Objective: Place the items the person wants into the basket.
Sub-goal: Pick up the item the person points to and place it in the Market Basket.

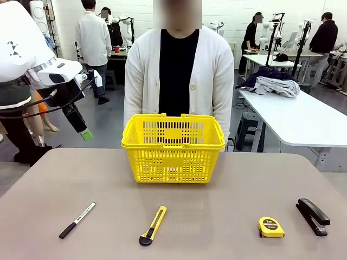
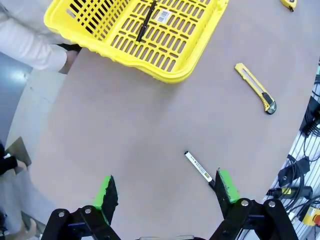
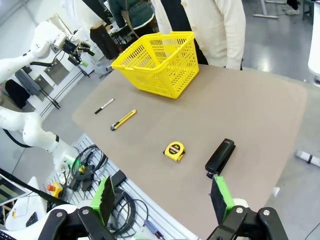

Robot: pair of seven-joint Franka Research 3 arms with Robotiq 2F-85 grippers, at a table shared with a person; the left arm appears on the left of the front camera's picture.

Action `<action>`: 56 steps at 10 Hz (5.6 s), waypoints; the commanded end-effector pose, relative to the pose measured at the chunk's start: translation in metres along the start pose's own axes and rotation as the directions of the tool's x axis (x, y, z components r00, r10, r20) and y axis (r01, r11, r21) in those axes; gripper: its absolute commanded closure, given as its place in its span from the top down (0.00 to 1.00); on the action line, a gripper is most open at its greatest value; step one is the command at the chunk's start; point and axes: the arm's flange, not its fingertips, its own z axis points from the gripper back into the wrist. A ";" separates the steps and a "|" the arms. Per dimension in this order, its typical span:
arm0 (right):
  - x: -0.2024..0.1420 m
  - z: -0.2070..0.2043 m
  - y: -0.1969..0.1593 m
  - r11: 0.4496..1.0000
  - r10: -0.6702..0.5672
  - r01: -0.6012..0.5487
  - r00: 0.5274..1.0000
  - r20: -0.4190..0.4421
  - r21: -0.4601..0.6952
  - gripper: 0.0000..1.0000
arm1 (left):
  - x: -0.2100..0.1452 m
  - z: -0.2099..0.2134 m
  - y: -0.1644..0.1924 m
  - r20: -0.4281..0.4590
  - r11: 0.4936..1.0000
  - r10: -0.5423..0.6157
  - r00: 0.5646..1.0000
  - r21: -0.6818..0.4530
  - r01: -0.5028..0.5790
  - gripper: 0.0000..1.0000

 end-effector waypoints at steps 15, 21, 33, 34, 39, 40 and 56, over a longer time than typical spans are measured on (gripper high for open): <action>0.001 0.000 0.000 1.000 0.011 -0.011 1.000 0.018 0.011 1.00 | -0.255 0.166 0.024 0.645 0.998 -0.022 0.764 -0.027 0.051 1.00; 0.001 0.000 0.000 1.000 0.011 -0.011 1.000 0.018 0.011 1.00 | -0.279 0.139 0.003 0.619 0.999 0.036 0.784 -0.038 -0.017 1.00; 0.001 0.000 0.000 1.000 0.011 -0.011 1.000 0.018 0.011 1.00 | -0.282 0.140 0.001 0.612 0.998 0.045 0.789 -0.061 -0.009 1.00; 0.001 0.000 0.000 1.000 0.011 -0.011 1.000 0.018 0.011 1.00 | -0.282 0.140 0.001 0.612 0.998 0.045 0.789 -0.061 -0.009 1.00; 0.001 0.000 0.000 1.000 0.011 -0.011 1.000 0.018 0.011 1.00 | -0.282 0.140 0.001 0.612 0.998 0.045 0.789 -0.061 -0.009 1.00; 0.001 0.000 0.000 1.000 0.011 -0.011 1.000 0.018 0.011 1.00 | -0.282 0.140 0.001 0.612 0.998 0.045 0.789 -0.061 -0.009 1.00; 0.001 0.000 0.000 1.000 0.011 -0.011 1.000 0.018 0.011 1.00 | -0.126 0.153 -0.019 0.271 0.997 -0.001 0.963 -0.080 0.023 1.00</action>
